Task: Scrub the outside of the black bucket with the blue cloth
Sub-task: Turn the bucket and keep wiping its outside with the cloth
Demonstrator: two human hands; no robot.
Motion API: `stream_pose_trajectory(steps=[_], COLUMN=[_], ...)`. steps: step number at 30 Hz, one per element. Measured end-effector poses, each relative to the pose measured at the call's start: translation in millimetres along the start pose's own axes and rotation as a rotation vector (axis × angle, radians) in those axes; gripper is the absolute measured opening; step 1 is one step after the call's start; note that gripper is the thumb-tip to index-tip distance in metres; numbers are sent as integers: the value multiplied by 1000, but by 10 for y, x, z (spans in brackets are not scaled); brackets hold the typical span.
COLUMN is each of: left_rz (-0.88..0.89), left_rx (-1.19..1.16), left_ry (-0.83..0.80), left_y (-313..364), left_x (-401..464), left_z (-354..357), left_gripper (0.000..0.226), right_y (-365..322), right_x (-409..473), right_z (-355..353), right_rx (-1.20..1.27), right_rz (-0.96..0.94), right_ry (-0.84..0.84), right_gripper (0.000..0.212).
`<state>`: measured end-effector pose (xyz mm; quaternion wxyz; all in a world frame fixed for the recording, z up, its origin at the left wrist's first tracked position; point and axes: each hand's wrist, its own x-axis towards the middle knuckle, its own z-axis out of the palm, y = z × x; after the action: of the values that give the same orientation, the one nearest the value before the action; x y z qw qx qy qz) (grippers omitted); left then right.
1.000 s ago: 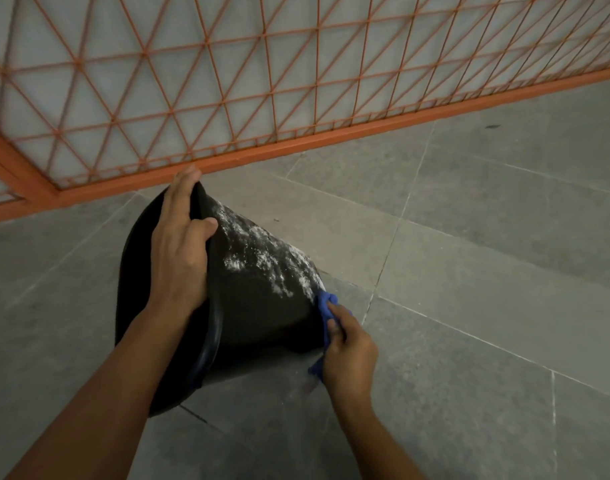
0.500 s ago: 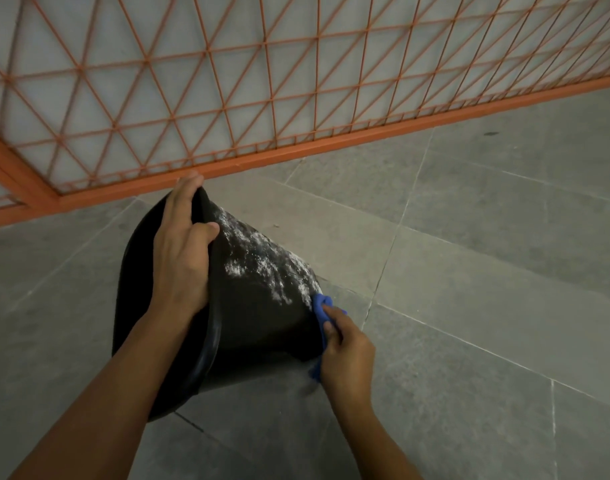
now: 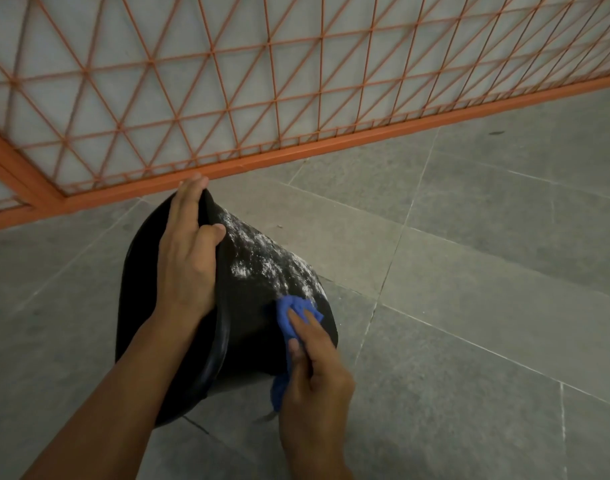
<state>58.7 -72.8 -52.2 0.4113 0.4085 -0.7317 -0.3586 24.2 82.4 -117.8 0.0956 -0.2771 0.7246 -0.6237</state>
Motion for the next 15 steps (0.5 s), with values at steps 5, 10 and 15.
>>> stream_pose_trajectory(steps=[5, 10, 15], left_rz=[-10, -10, -11], left_rx=[-14, -25, -35], left_ry=[25, 8, 25], left_y=[-15, -54, -48], left_x=[-11, -6, -19], left_z=[-27, -67, -47], left_gripper=[66, 67, 66], right_y=[52, -132, 119], right_x=[331, 167, 575], right_z=[-66, 3, -77], right_rx=[38, 44, -20], right_rz=[146, -75, 161], right_ry=[-85, -141, -248], right_gripper=[35, 37, 33])
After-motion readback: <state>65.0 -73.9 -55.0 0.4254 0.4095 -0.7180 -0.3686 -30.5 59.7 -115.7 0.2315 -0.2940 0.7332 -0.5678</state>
